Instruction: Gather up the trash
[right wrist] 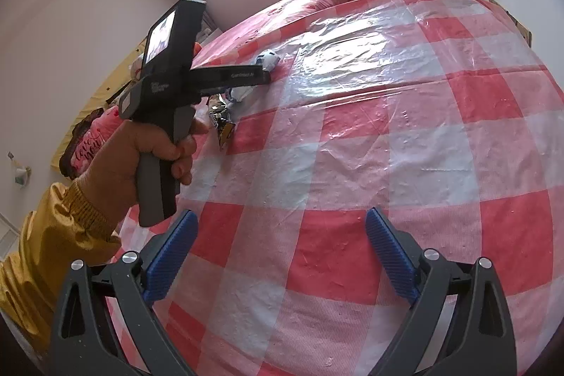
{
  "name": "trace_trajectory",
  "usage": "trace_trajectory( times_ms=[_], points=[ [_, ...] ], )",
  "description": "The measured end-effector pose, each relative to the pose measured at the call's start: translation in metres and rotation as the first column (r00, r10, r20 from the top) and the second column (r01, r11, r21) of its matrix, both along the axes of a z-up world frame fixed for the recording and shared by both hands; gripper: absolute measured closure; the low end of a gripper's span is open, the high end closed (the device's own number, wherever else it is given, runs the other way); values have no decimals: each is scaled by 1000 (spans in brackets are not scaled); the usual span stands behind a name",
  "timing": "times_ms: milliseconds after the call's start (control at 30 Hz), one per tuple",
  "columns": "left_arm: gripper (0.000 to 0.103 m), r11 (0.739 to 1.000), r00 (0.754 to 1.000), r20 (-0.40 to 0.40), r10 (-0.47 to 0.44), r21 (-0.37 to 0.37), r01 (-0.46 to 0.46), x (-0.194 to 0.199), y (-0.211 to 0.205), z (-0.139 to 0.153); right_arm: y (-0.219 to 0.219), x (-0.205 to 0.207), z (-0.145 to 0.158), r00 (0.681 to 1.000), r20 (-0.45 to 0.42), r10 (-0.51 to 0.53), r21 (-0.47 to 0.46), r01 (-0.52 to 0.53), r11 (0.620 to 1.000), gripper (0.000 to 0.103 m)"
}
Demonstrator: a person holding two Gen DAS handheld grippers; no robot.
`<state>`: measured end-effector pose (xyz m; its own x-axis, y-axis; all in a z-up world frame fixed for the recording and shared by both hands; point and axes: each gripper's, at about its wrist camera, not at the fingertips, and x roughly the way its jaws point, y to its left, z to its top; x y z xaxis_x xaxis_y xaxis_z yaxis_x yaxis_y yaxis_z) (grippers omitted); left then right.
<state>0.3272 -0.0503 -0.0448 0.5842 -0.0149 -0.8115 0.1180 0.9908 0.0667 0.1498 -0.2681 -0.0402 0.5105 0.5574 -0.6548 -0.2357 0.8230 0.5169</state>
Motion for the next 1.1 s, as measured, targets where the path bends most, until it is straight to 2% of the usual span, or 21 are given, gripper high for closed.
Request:
trace_trajectory(
  times_ms=[167,367,600,733,800,900,1000,1100],
  points=[
    [43,999,1000,-4,14,-47,-15,-28,12,0,-3,3,0,1000,-3,-5,7,5,1000,8],
    [44,994,1000,-19,8,-107,-10,-85,23,-1,-9,3,2,1000,7,-25,5,25,1000,8],
    [44,984,998,-51,-31,-177,22,-157,28,-2,-7,-1,5,999,30,-24,-10,24,1000,8],
    [44,982,996,-63,-70,-180,58,-194,29,-3,-1,-5,7,999,42,-6,-24,7,1000,8],
    [44,976,995,-79,-58,-214,40,-208,39,-1,3,-7,6,999,45,4,-31,-2,1000,8],
    [44,969,999,-44,-4,-248,-7,-222,57,10,10,-9,6,999,50,20,-41,-18,999,8],
    [43,965,1000,-11,19,-263,-21,-230,70,21,18,-10,6,998,51,39,-54,-36,998,8],
    [35,971,999,-3,50,-235,-50,-230,79,22,28,-11,5,997,51,61,-77,-57,995,8]
  ],
)
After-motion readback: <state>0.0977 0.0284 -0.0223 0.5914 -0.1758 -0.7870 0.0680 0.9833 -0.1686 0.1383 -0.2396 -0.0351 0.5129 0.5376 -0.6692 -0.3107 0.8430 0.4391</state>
